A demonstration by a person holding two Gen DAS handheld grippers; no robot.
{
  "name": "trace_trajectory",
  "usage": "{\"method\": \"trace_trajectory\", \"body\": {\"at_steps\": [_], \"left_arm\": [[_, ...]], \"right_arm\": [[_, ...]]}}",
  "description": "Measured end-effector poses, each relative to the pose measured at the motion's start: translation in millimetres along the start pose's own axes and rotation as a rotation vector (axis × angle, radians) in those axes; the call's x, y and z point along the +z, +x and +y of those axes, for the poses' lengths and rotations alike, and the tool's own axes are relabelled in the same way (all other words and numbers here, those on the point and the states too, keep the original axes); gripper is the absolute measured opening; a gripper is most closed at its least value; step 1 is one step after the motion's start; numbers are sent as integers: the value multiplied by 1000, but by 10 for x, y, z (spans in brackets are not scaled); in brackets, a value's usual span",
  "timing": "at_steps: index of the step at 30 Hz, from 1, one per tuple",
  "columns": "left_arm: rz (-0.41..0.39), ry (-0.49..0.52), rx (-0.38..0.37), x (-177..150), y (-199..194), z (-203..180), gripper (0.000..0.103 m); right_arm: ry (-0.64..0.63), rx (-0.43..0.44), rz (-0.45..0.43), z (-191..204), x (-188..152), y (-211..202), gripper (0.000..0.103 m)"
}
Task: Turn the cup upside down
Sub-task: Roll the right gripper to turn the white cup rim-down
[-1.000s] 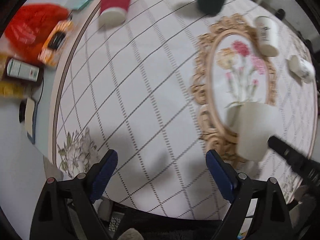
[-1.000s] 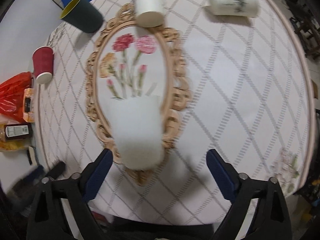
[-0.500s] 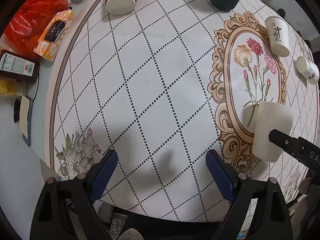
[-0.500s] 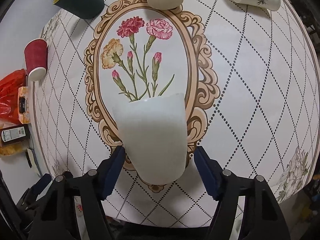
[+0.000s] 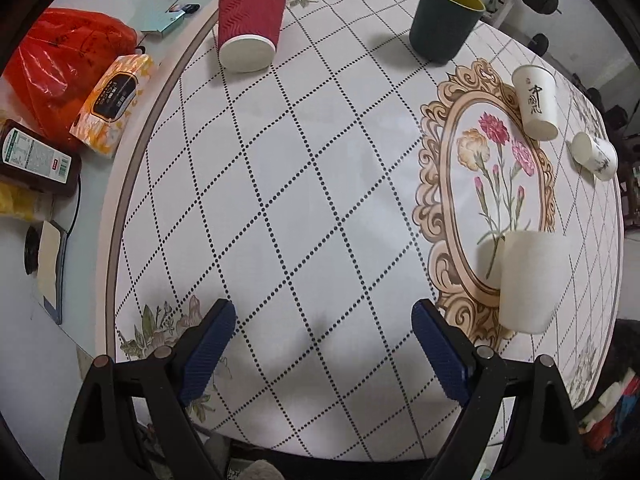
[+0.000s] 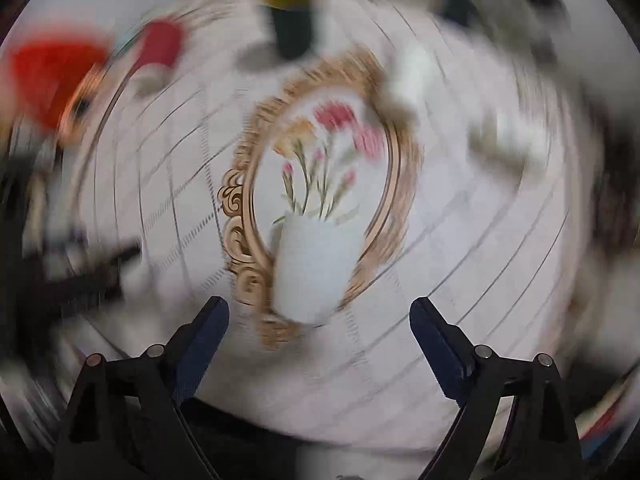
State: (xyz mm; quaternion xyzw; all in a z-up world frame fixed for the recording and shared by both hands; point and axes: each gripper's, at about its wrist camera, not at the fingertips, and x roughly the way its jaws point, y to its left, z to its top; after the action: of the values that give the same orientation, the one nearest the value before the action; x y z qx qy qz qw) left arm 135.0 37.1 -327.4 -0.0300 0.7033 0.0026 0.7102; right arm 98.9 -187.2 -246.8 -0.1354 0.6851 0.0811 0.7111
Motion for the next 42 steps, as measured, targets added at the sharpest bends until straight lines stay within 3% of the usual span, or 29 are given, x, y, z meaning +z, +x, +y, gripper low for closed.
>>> {"method": "trace_trajectory", "body": {"at_steps": [4, 5, 7, 12, 20, 25, 30, 42], "left_arm": [[39, -10, -8, 56, 174, -88, 90], [50, -9, 0, 56, 224, -112, 90], [73, -21, 14, 46, 317, -139, 90], [104, -87, 33, 18, 469, -139, 90], [137, -192, 37, -29, 676, -53, 91], [143, -243, 31, -79, 822, -6, 91], [150, -272, 31, -140, 889, 44, 91], [136, -266, 42, -140, 868, 144, 91]], "right_arm": [[-619, -328, -28, 531, -118, -110, 94], [-825, -425, -32, 677, -228, -33, 94], [-1094, -534, -33, 811, -402, 120, 94], [-1607, -559, 22, 871, -698, 567, 94], [-2360, -694, -53, 516, -1043, 1179, 94], [-2579, -665, -98, 469, -1007, 1323, 94], [-2675, -641, -70, 467, -956, 1440, 94], [-2753, -619, -1, 345, -967, 1640, 94]]}}
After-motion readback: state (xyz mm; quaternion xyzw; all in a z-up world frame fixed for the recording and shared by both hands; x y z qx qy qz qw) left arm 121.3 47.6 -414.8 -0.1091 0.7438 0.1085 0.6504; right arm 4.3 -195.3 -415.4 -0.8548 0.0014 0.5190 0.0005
